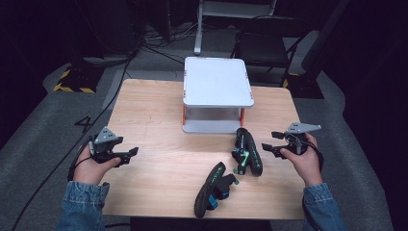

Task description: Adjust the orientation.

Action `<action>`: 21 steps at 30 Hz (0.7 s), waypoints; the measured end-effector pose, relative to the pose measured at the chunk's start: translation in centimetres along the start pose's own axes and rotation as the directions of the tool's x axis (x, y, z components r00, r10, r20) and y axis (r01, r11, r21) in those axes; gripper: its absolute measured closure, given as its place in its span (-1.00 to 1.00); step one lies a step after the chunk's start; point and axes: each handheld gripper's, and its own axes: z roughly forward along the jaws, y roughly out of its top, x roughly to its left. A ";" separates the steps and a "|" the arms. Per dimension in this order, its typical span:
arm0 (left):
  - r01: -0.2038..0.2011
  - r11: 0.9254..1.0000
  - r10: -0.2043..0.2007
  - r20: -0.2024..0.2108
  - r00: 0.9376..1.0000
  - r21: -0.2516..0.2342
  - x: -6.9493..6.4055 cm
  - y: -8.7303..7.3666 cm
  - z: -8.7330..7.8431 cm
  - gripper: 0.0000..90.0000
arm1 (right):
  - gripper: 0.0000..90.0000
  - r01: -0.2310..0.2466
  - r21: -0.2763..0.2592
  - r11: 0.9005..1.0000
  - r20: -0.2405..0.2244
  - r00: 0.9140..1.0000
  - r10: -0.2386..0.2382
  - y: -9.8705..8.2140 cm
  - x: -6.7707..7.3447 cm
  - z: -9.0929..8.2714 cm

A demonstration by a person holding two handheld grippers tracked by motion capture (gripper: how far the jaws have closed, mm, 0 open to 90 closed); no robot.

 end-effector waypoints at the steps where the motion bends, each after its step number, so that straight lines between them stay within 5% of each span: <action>1: 0.004 1.000 -0.004 -0.004 1.000 -0.004 0.0 0.1 0.0 -0.40 | -0.40 0.001 -0.002 1.000 0.000 1.000 -0.001 0.0 0.1 -0.1; 8: 0.009 1.000 -0.008 0.006 1.000 -0.019 -0.3 0.7 -0.2 -0.39 | -0.39 0.019 -0.003 1.000 -0.010 1.000 -0.019 0.2 0.9 -0.2; 14: -0.001 1.000 0.001 0.022 1.000 -0.011 -0.8 0.6 0.1 -0.38 | -0.32 0.063 0.010 0.998 -0.071 0.996 -0.062 1.3 2.5 0.3; 21: -0.009 1.000 0.009 0.038 0.999 0.000 -1.3 0.9 0.6 -0.38 | -0.29 0.160 0.039 0.986 -0.192 0.970 -0.150 2.4 5.6 1.3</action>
